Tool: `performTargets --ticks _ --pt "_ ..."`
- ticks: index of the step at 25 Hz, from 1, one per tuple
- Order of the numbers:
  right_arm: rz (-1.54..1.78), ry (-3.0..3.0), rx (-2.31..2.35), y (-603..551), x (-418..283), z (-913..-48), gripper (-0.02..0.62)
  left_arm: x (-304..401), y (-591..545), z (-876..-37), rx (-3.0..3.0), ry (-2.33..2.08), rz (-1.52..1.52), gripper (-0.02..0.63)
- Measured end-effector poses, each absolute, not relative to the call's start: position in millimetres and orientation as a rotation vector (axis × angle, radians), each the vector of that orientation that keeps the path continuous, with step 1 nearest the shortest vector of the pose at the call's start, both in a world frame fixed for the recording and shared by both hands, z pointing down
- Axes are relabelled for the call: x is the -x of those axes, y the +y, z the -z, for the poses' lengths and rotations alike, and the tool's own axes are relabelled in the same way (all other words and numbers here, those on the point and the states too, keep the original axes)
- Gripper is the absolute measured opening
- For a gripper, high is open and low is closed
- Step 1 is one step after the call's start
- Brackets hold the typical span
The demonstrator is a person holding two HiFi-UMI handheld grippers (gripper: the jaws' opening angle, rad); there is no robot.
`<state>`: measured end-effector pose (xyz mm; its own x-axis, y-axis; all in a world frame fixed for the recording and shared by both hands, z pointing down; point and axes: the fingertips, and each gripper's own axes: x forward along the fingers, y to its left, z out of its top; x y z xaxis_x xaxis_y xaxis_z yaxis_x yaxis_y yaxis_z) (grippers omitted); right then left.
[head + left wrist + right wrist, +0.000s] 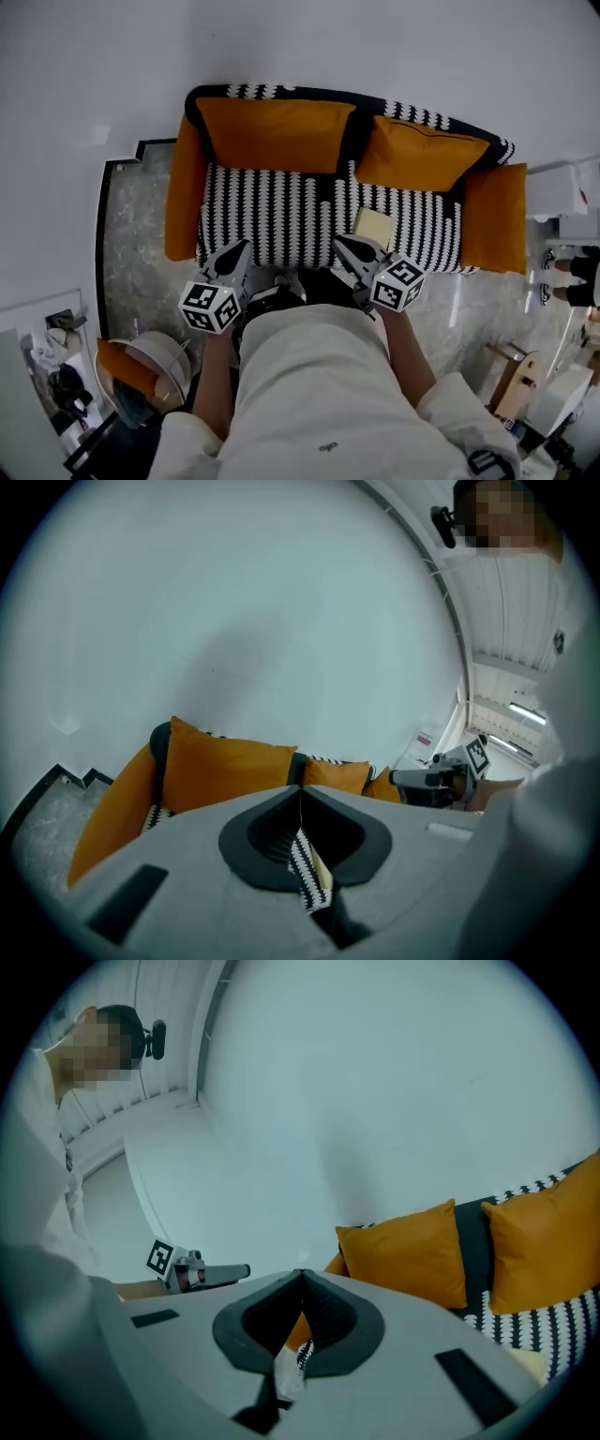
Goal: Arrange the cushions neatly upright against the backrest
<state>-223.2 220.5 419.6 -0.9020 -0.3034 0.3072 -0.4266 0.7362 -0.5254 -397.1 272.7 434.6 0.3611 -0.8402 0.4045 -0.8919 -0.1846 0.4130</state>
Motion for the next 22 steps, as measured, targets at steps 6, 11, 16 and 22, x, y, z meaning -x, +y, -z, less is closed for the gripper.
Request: performTargets --ticks 6,11,16,22 --pt "-0.921 -2.704 -0.742 259 206 -425 0.009 389 295 -448 -2.109 -1.375 -0.146 0.014" --pt "-0.945 -2.656 -0.797 279 203 -434 0.009 376 306 -445 -2.176 -1.286 -0.159 0.014" --pt "-0.866 -2.634 -0.781 282 212 -428 0.009 373 308 -443 -2.201 -1.243 -0.146 0.014" --pt "-0.839 -2.598 -0.817 279 211 -429 0.009 382 304 -444 -2.222 -1.236 -0.134 0.014"
